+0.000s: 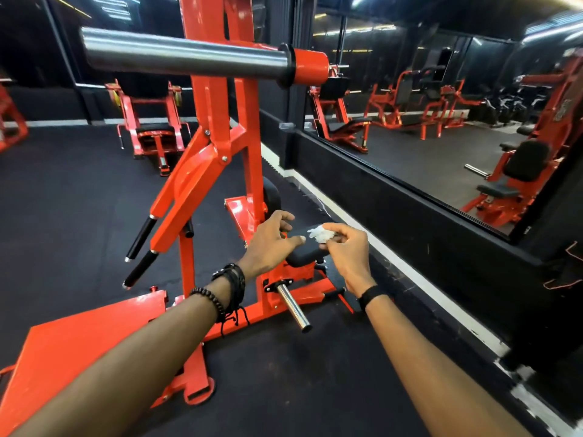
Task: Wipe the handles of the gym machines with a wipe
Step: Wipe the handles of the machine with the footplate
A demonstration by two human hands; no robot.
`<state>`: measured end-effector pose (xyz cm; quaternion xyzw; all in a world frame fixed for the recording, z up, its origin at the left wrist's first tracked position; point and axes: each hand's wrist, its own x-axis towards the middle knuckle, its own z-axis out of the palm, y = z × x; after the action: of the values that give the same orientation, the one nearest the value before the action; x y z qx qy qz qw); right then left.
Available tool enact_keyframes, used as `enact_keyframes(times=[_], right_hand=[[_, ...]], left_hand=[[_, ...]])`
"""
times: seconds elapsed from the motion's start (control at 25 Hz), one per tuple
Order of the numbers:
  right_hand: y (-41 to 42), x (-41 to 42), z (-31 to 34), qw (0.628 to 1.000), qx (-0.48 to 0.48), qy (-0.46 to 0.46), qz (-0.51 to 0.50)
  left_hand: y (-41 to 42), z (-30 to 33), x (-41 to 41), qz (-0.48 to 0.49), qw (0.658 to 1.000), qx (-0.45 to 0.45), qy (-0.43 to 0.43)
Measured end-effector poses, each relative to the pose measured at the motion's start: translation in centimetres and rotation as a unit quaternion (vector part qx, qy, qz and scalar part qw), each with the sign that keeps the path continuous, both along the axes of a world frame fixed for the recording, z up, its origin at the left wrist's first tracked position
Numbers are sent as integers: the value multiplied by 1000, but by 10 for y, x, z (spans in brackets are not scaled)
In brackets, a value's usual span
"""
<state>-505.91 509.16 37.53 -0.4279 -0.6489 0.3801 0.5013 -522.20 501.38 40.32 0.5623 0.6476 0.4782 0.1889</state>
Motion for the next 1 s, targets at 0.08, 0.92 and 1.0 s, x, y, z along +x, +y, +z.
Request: enact_keyframes(times=[0.08, 0.92, 1.0], right_hand=[[4, 17, 4, 1000, 6, 1, 2], [226, 265, -96, 995, -81, -41, 31], [255, 263, -115, 994, -93, -46, 37]], left_hand=[[1, 2, 15, -8, 1000, -5, 0], [200, -157, 218, 46, 987, -151, -32], [231, -174, 213, 51, 985, -164, -20]])
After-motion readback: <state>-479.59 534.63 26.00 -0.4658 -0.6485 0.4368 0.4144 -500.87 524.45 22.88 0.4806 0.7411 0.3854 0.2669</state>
